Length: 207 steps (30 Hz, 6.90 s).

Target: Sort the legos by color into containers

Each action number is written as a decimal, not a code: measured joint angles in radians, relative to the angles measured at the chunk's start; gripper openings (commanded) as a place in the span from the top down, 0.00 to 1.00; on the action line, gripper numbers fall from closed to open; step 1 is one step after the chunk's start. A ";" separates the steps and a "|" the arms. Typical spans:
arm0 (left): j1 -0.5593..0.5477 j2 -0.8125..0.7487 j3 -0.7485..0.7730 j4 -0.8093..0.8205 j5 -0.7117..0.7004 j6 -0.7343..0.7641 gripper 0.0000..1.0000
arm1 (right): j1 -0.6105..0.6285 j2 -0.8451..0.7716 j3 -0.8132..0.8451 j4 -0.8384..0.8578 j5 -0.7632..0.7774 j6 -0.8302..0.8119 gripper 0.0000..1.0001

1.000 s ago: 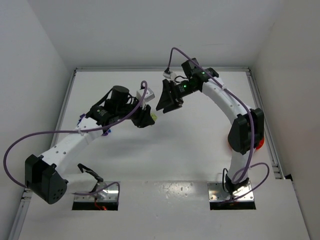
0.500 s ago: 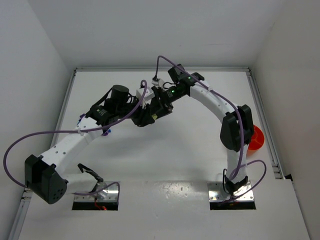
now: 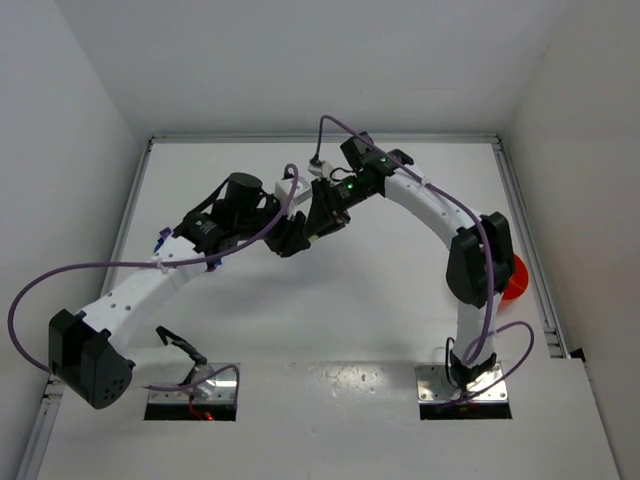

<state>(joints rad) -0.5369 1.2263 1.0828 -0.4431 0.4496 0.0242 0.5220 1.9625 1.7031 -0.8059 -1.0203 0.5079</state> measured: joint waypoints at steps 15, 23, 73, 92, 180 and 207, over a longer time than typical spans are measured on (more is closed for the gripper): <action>0.177 -0.084 0.000 0.004 -0.255 -0.040 0.00 | -0.486 -0.106 0.125 -0.243 0.453 -0.425 0.97; 0.197 -0.091 0.000 -0.015 -0.252 -0.010 0.00 | -0.626 -0.170 0.049 -0.396 0.796 -0.671 0.97; 0.238 -0.084 0.000 -0.030 -0.219 -0.007 0.00 | -0.788 -0.146 -0.164 -0.459 1.046 -0.745 0.88; 0.242 -0.078 0.000 -0.030 -0.202 -0.010 0.00 | -0.788 -0.146 -0.201 -0.464 1.065 -0.759 0.53; 0.814 0.505 0.195 -0.613 0.040 1.643 0.09 | -0.491 -0.142 -0.016 -0.277 0.335 -0.820 0.07; 0.745 0.577 0.138 -0.627 -0.021 1.774 0.22 | -0.466 -0.105 -0.031 -0.265 0.420 -0.780 0.07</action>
<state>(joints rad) 0.2077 1.8030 1.2205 -1.0702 0.4286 1.7981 0.0559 1.8572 1.6718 -1.0706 -0.6006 -0.2722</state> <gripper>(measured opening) 0.779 0.928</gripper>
